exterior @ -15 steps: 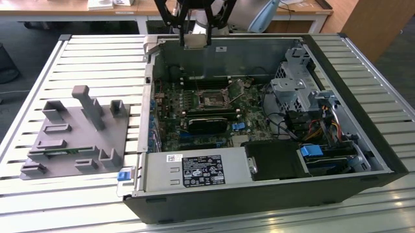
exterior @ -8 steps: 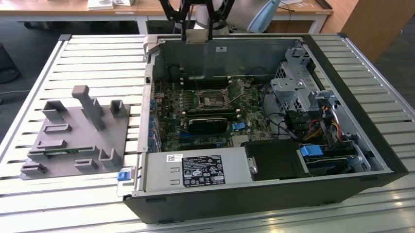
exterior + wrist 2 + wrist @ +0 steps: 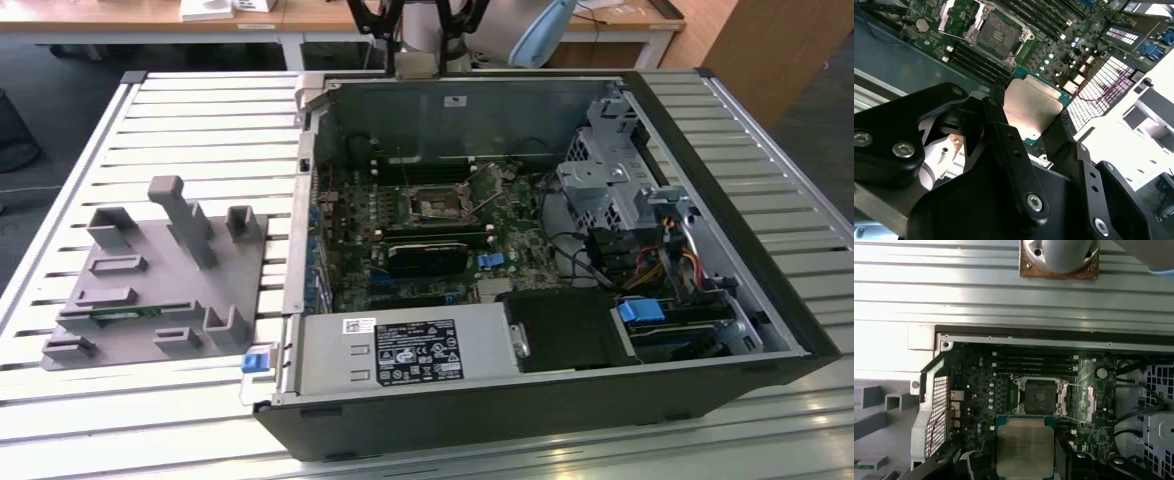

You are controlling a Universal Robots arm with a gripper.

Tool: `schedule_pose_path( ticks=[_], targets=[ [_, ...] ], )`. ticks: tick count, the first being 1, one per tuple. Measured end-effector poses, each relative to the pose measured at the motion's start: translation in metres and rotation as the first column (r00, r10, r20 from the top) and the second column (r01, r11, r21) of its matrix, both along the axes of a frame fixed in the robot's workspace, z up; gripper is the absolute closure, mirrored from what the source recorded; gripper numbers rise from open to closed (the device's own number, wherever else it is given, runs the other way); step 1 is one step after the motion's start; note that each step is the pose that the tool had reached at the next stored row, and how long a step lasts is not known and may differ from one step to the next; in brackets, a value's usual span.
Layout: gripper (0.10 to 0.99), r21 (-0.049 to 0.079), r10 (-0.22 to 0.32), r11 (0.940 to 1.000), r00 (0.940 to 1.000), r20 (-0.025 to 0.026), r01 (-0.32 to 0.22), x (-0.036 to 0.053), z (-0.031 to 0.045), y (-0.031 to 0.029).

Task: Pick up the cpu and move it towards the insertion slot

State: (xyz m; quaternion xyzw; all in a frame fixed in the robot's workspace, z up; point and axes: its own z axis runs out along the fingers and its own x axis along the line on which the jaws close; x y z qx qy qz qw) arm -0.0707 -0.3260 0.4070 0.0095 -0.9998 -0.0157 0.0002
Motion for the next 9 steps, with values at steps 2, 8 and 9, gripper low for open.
schedule_pose_path(
  ticks=[2, 8, 9],
  targets=[
    [0.541, 0.000, 0.000, 1.0000, 1.0000, 0.0001, 0.000, 0.0050, -0.0002, 0.0020],
    [0.541, 0.000, 0.000, 1.0000, 1.0000, 0.0001, 0.000, 0.0230, -0.0005, 0.0034],
    [0.541, 0.000, 0.000, 1.0000, 1.0000, 0.0001, 0.000, 0.0259, -0.0005, 0.0035]
  ],
)
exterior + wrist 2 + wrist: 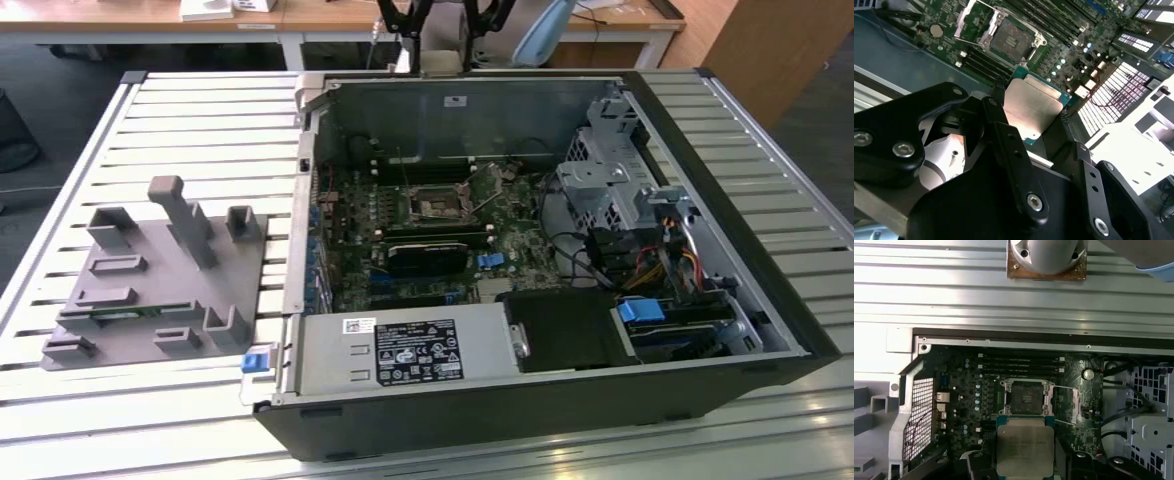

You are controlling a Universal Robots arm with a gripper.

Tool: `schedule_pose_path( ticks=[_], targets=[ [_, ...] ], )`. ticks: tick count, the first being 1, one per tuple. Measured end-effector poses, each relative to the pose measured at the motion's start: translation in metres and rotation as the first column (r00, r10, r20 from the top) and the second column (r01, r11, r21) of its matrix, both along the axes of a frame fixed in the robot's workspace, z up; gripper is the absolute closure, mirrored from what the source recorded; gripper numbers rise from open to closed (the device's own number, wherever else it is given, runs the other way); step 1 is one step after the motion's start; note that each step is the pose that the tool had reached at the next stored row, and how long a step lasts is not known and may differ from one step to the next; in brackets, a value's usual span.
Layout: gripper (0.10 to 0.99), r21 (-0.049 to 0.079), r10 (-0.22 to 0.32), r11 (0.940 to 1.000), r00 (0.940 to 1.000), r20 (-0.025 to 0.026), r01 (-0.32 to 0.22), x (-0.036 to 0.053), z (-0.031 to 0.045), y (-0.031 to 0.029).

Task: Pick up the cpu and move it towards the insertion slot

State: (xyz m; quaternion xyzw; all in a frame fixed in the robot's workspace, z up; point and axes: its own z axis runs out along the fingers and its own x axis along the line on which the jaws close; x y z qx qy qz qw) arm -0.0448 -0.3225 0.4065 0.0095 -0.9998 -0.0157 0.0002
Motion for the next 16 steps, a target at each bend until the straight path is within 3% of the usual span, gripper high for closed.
schedule_pose_path(
  ticks=[9, 16],
  targets=[
    [0.541, 0.000, 0.000, 1.0000, 1.0000, 0.0001, 0.000, 0.0265, -0.0004, 0.0006],
    [0.541, 0.000, 0.000, 1.0000, 1.0000, 0.0000, 0.000, 0.0276, -0.0004, 0.0007]
  ],
)
